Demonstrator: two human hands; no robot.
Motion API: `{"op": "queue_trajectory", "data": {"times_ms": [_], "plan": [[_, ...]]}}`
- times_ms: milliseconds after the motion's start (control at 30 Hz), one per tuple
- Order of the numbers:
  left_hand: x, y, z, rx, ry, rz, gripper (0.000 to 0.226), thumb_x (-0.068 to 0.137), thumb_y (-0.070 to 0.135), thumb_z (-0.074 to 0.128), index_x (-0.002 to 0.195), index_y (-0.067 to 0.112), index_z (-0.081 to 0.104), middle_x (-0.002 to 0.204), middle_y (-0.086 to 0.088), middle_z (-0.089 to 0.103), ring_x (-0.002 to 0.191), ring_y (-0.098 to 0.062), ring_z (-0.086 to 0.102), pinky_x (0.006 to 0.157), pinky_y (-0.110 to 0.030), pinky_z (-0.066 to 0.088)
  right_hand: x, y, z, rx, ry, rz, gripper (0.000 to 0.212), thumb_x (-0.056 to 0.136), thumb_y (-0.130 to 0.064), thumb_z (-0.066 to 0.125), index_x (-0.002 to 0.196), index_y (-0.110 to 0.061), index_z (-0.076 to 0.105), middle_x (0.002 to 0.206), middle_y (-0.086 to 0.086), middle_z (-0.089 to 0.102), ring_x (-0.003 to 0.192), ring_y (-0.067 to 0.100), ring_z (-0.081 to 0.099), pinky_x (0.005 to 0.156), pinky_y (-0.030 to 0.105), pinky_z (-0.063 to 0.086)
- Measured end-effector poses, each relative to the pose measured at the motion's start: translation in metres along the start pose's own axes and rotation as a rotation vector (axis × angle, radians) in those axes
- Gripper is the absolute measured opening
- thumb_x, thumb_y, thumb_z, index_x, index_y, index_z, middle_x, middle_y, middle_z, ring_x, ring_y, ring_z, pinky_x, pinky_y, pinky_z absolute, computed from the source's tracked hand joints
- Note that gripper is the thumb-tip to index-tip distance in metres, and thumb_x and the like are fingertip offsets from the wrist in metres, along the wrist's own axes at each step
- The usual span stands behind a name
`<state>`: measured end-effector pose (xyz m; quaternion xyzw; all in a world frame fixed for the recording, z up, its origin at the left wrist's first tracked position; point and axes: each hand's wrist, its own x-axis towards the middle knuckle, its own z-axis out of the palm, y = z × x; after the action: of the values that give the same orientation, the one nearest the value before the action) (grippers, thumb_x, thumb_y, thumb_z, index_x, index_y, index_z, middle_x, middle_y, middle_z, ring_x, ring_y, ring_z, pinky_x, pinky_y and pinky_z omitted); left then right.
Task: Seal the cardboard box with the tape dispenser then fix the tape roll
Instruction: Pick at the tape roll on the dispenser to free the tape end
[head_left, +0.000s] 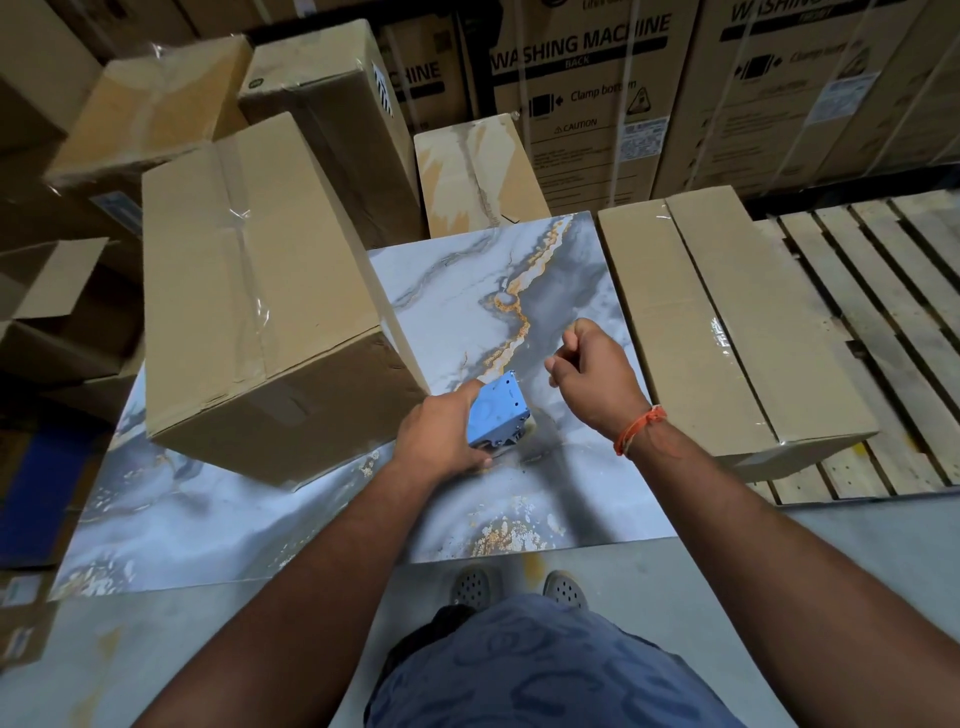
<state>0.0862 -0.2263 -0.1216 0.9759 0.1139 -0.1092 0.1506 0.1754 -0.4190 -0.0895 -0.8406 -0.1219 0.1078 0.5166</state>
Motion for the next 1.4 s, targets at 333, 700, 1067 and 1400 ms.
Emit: {"op": "queue_trajectory", "data": {"times_ms": [333, 700, 1067, 1400], "plan": [[-0.003, -0.005, -0.008, -0.059, -0.004, 0.049, 0.084, 0.06, 0.051, 0.092, 0.131, 0.034, 0.052, 0.108, 0.0, 0.073, 0.099, -0.031, 0.068, 0.076, -0.035, 0.051, 0.002, 0.003, -0.002, -0.005, 0.008, 0.056, 0.035, 0.092, -0.003, 0.054, 0.075, -0.024, 0.031, 0.077, 0.013, 0.053, 0.083, 0.046, 0.063, 0.069, 0.042, 0.048], [-0.011, -0.02, 0.006, -0.218, 0.04, -0.04, 0.085, 0.056, 0.054, 0.089, 0.132, 0.04, 0.053, 0.109, 0.002, 0.074, 0.098, -0.024, 0.069, 0.08, -0.034, 0.056, 0.005, -0.004, 0.008, 0.036, 0.039, 0.05, 0.035, 0.091, -0.004, 0.055, 0.074, -0.024, 0.032, 0.076, 0.013, 0.051, 0.077, 0.044, 0.058, 0.076, 0.053, 0.051], [-0.003, -0.021, 0.012, -0.096, -0.057, 0.072, 0.07, 0.059, 0.044, 0.087, 0.122, 0.032, 0.058, 0.098, 0.002, 0.067, 0.093, -0.025, 0.06, 0.078, -0.038, 0.054, 0.008, -0.009, 0.006, 0.06, -0.057, 0.037, 0.033, 0.091, -0.002, 0.054, 0.075, -0.022, 0.033, 0.076, 0.015, 0.049, 0.071, 0.022, 0.048, 0.064, 0.037, 0.042], [0.004, -0.036, 0.008, -0.043, -0.087, 0.039, 0.076, 0.061, 0.05, 0.084, 0.128, 0.032, 0.054, 0.101, -0.003, 0.065, 0.099, -0.023, 0.049, 0.078, -0.035, 0.05, 0.027, -0.029, -0.033, 0.13, 0.01, -0.041, 0.025, 0.081, -0.015, 0.053, 0.074, -0.027, 0.032, 0.07, 0.007, 0.048, 0.068, 0.022, 0.048, 0.065, 0.042, 0.043]]}}
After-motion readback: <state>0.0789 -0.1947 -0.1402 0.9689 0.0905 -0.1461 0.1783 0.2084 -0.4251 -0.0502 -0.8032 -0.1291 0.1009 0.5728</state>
